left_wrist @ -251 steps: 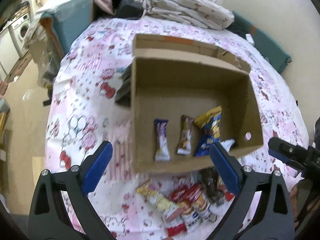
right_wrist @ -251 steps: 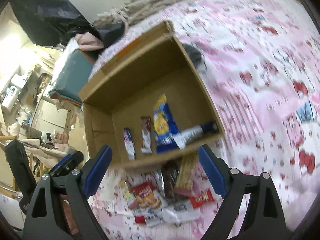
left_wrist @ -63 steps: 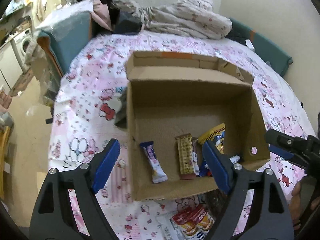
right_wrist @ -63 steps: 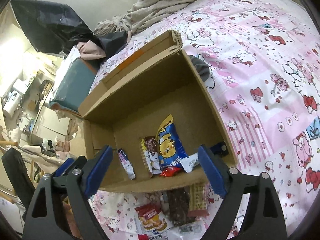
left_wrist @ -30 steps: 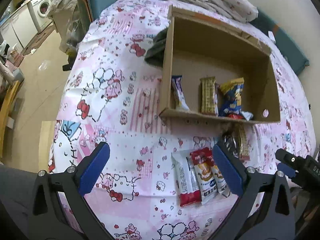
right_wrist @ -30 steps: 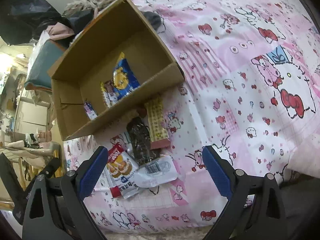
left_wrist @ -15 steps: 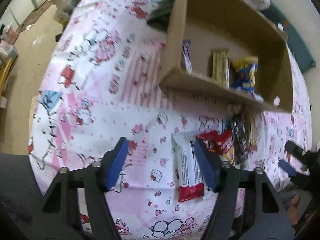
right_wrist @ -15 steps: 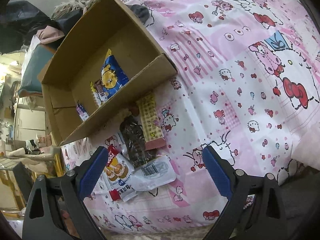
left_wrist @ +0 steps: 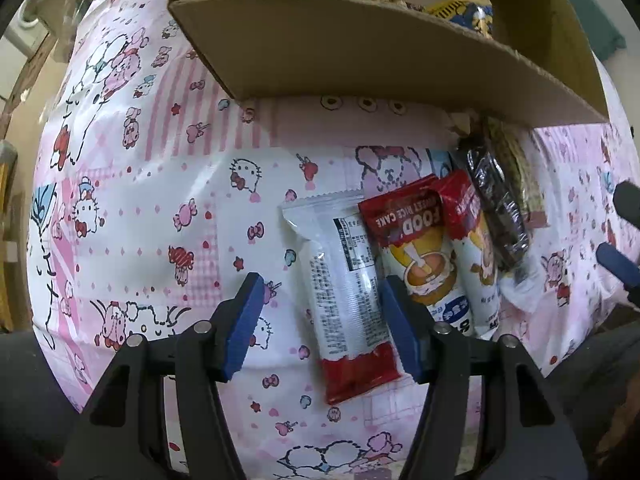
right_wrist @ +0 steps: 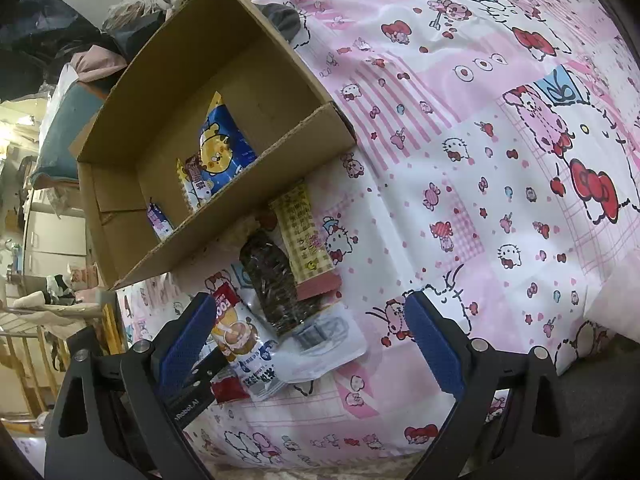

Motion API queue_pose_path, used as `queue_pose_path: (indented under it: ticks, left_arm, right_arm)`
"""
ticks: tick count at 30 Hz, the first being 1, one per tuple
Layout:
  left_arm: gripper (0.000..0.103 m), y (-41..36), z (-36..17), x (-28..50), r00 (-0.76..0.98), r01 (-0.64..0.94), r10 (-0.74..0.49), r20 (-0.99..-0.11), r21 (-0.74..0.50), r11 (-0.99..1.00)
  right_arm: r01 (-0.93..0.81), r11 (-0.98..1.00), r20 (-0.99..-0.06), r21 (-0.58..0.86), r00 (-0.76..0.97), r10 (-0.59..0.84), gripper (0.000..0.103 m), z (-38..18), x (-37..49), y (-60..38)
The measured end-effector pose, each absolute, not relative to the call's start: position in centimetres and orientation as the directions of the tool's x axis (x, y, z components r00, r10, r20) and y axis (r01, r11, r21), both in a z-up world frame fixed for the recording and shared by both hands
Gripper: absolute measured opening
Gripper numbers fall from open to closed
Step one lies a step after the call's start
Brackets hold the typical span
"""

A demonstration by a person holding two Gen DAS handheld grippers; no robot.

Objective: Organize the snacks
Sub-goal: 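Move both open grippers back over the remaining snacks beside the box, then grasp the white-red bar with the left gripper while the right grasps the tan wafer bar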

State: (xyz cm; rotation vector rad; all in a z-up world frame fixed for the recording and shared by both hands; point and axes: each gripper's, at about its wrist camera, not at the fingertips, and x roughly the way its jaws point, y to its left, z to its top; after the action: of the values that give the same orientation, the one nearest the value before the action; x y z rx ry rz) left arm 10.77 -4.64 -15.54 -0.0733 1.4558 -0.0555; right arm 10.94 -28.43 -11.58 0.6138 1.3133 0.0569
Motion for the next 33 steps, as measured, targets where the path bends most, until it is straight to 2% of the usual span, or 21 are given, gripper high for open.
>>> queue_pose_path:
  ticks: [1,2,8,11,13,17,19,24,25,27,33]
  left_arm:
    - [0.032,-4.9,-15.6,10.7,0.114,0.006,-0.063,-0.991,-0.063,0.998]
    - [0.028,-5.2,-15.7,10.6,0.113,0.02,-0.048,-0.992,-0.046,0.999]
    - [0.028,-3.4,-14.2,10.0,0.109,-0.022,-0.074,-0.991,-0.077,0.997]
    - [0.028,-2.2,-12.7,10.1,0.143,-0.054,-0.084,-0.986,-0.092,0.994]
    - [0.028,-1.7,-11.6,10.1,0.183,-0.067,-0.073,-0.98,-0.086,0.994]
    - [0.028,-1.5,-10.2,10.5,0.228,-0.077,-0.069,-0.971,-0.088,0.993]
    - [0.028,-1.5,-10.0,10.7,0.232,-0.074,-0.074,-0.97,-0.093,0.993]
    - [0.028,-1.1,-9.9,10.8,0.232,-0.077,-0.074,-0.97,-0.094,0.993]
    - [0.028,-0.3,-10.5,11.3,0.231,-0.081,-0.076,-0.97,-0.097,0.992]
    - [0.028,-0.1,-10.6,11.4,0.232,-0.085,-0.077,-0.97,-0.099,0.991]
    - [0.028,-0.1,-10.4,11.2,0.245,-0.094,-0.075,-0.966,-0.101,0.99]
  right_arm:
    - [0.299,0.841,-0.884,0.451,0.278,0.375,0.097,-11.6,10.9,-28.5]
    - [0.301,0.84,-0.884,0.452,0.278,0.376,0.097,-11.6,10.9,-28.5]
    - [0.328,0.818,-0.876,0.472,0.279,0.393,0.097,-11.9,11.0,-29.5]
    - [0.34,0.817,-0.881,0.466,0.262,0.393,0.093,-12.5,11.6,-29.8]
    - [0.344,0.83,-0.896,0.439,0.238,0.375,0.085,-12.9,12.4,-29.7]
    - [0.304,0.864,-0.914,0.401,0.195,0.355,0.077,-14.0,14.5,-28.7]
    - [0.274,0.879,-0.919,0.389,0.177,0.352,0.067,-14.7,15.4,-27.9]
    - [0.191,0.927,-0.944,0.323,0.131,0.302,0.051,-15.9,16.2,-25.7]
    - [0.177,0.935,-0.949,0.308,0.13,0.288,0.04,-15.9,16.3,-25.4]
    - [0.144,0.947,-0.955,0.288,0.121,0.272,0.027,-16.1,16.1,-25.0]
    - [0.123,0.948,-0.952,0.294,0.13,0.278,0.026,-14.4,14.0,-25.5]
